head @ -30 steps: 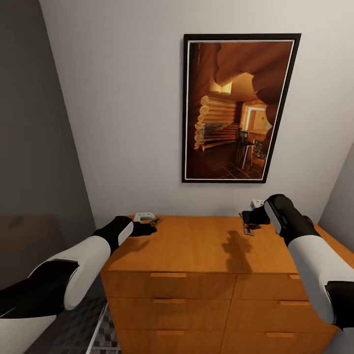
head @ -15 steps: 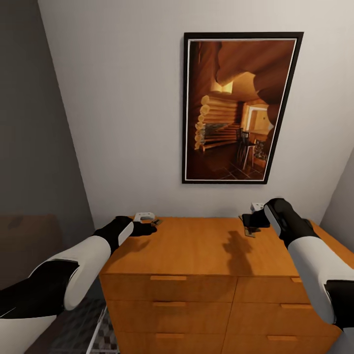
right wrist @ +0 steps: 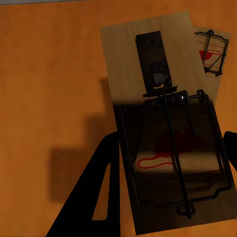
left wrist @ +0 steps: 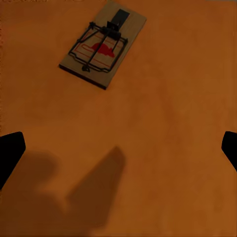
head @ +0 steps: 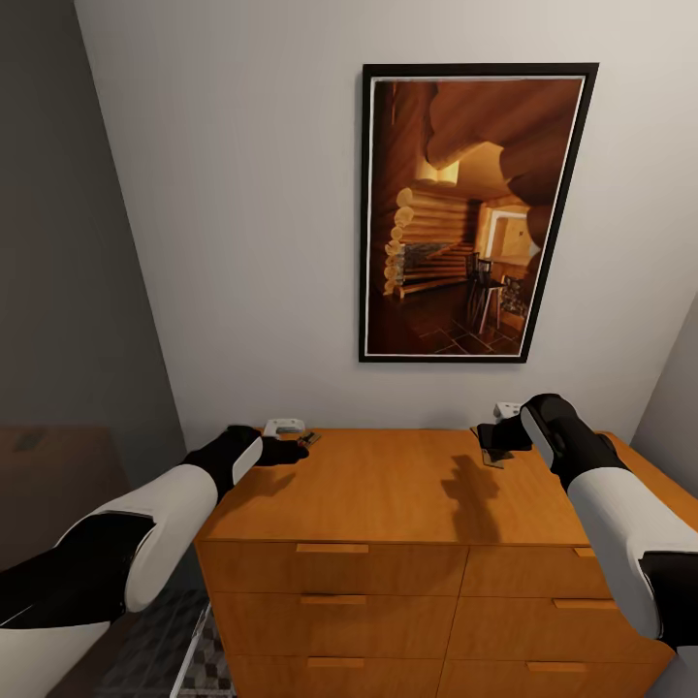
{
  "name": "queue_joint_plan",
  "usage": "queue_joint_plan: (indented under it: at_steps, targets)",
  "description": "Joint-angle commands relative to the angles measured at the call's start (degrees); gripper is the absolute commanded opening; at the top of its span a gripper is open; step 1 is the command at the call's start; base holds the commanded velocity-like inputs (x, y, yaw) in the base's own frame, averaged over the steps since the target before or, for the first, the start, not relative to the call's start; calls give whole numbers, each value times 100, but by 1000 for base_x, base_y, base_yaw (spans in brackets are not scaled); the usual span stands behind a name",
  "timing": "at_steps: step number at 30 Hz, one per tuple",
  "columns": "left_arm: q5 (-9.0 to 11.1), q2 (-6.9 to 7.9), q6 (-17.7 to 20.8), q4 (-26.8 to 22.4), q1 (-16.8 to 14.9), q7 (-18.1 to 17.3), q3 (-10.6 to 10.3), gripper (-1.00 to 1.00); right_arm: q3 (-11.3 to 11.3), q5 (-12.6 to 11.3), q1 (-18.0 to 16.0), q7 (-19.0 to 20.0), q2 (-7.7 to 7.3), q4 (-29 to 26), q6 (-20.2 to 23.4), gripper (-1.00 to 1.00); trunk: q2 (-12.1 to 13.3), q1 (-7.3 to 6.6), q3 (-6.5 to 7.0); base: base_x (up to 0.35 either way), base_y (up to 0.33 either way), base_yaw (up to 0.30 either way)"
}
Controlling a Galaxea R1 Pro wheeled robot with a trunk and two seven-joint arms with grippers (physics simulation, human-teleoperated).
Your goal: Take the four mousetraps from the cabinet in the bathroom and place them on the bathroom floor. Make sure all four end up on the same floor surface, and ensure that at least two of them are either under or directly next to the same bathroom sink.
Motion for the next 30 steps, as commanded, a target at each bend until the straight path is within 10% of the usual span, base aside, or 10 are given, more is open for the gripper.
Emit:
queue_joint_plan:
  at_steps: [1, 14, 30]
  targets:
    - [33, 9, 53, -23, -3, -8, -67, 100, 31, -43, -4, -7, -11, -5, 21, -100, -6, 1, -8, 0, 0, 0]
    - [-911, 85, 522, -500, -4, -859, -587, 100, 31, -42, -4, -7, -15, 5, 12, -100, -6, 1, -8, 0, 0, 0]
    - [-990, 76, 567, -622, -4, -1107, -622, 100, 31, -62, -4, 10, -202, 347, -362, -100, -6, 1, -8, 0, 0, 0]
